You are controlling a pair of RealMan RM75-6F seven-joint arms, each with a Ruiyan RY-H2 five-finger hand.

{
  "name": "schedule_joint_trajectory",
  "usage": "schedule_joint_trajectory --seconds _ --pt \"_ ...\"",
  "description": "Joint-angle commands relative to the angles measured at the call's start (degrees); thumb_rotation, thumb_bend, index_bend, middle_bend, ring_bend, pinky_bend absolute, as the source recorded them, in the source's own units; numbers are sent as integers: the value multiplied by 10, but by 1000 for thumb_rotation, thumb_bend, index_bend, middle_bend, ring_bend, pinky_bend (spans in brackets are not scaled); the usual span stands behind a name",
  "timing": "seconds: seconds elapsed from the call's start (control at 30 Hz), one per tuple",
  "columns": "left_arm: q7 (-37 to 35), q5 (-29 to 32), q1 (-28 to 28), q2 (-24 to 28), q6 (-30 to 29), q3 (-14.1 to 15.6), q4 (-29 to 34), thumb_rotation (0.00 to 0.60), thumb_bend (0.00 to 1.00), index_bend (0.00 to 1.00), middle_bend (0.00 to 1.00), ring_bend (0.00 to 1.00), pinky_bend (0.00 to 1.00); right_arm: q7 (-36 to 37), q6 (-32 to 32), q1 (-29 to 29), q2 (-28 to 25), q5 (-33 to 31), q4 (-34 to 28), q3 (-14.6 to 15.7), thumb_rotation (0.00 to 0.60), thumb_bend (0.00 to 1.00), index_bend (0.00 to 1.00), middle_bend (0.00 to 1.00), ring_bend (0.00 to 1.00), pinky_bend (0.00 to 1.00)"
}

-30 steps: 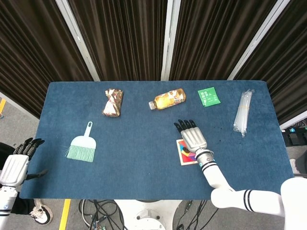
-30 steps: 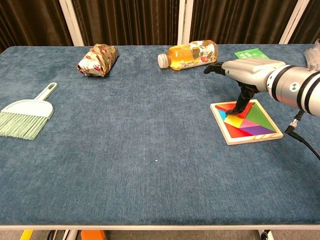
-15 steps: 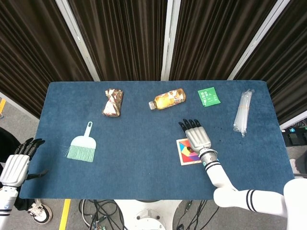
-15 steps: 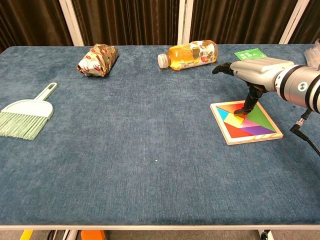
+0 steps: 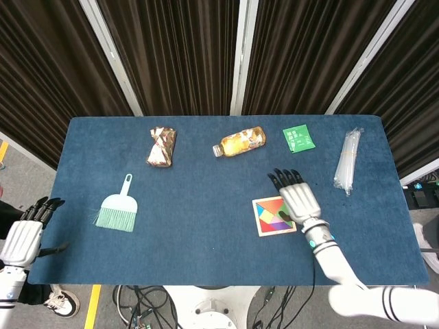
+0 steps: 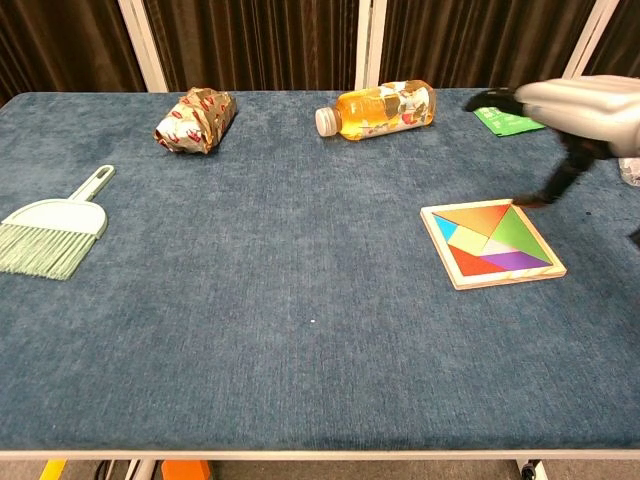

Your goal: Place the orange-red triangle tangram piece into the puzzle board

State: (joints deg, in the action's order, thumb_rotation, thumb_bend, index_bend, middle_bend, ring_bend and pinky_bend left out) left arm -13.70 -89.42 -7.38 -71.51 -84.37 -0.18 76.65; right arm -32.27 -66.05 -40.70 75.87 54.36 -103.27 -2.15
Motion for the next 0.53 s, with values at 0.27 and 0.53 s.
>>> schedule_joint_trajectory --seconds 0.27,0.53 --pt "32 -8 -3 16 -11 -5 28 600 0 156 118 50 174 174 -288 280 -80 282 76 157 600 176 0 0 0 0" --pt "72 -8 0 11 -26 -11 38 600 0 156 117 50 171 210 -299 335 -82 294 138 152 600 179 0 0 0 0"
